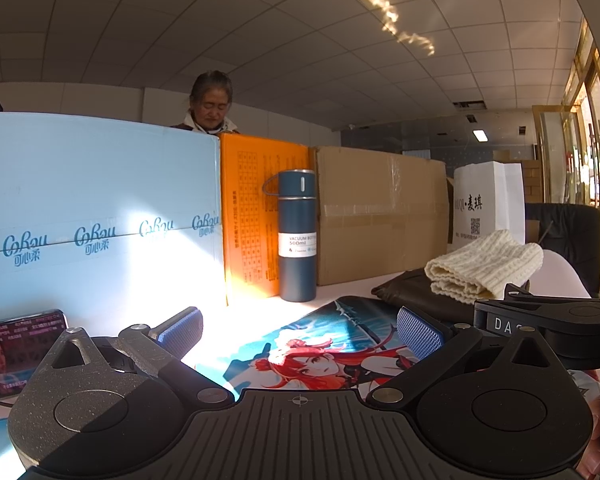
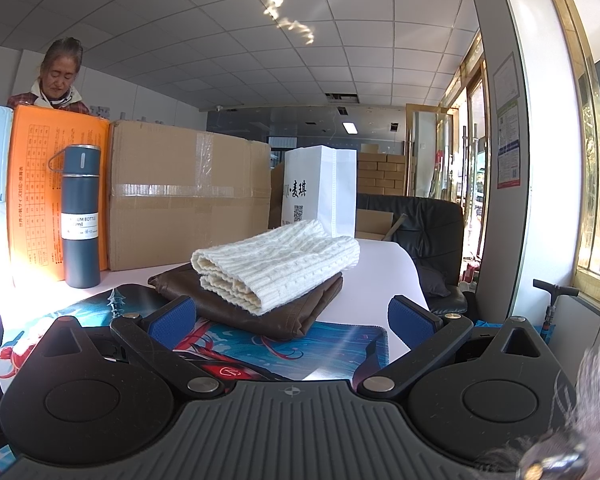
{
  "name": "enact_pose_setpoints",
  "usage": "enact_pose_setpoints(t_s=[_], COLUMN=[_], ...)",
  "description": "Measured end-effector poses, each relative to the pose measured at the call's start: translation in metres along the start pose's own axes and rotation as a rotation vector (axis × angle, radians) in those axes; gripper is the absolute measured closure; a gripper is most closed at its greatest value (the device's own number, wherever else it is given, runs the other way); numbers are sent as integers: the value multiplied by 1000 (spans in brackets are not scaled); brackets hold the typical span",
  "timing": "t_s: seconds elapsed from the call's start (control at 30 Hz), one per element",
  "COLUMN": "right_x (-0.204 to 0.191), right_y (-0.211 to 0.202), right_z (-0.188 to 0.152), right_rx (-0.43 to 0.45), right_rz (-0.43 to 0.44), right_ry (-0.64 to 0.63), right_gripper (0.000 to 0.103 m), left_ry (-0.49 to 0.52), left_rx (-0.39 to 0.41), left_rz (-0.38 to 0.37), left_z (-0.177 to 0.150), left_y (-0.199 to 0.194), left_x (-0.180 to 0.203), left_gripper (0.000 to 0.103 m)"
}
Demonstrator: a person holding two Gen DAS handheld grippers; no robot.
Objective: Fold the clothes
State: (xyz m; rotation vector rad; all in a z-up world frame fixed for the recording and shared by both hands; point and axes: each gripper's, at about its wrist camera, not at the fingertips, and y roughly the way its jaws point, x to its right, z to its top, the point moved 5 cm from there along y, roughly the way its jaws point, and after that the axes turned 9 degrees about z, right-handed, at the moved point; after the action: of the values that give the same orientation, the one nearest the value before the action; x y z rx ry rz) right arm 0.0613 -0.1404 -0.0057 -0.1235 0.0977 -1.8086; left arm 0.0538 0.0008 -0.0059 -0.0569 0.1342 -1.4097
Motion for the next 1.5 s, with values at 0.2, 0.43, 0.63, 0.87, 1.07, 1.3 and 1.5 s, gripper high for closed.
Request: enact_pose_setpoints(t_s=[0.2, 0.43, 0.63, 0.87, 1.07, 1.3, 1.5], right_x=[0, 1, 4, 9, 11, 9, 4], right_y=[0, 0, -1, -7, -11, -20, -30], right_z=[0, 1, 2, 4, 6, 10, 14], right_rx=[0, 2, 11, 44, 86, 154, 206], right_rz=[0, 1, 9, 43, 94, 229, 352], right_ry=[-1, 3, 22, 66, 103, 139, 155], right_gripper=[0, 0, 0, 0, 0, 0, 0], left_ry=[0, 0, 6, 14, 21, 12, 5], left_rx=[0, 2, 21, 16, 14, 27, 44], left_rz=[0, 1, 16, 89, 236, 351, 428], left_z=[0, 0, 1, 1, 3, 7, 4], left_y=[-2, -2, -5, -10, -23, -47, -65], left_x=[1, 2, 3, 5, 13, 13, 7], left_gripper=[0, 0, 0, 0, 0, 0, 0])
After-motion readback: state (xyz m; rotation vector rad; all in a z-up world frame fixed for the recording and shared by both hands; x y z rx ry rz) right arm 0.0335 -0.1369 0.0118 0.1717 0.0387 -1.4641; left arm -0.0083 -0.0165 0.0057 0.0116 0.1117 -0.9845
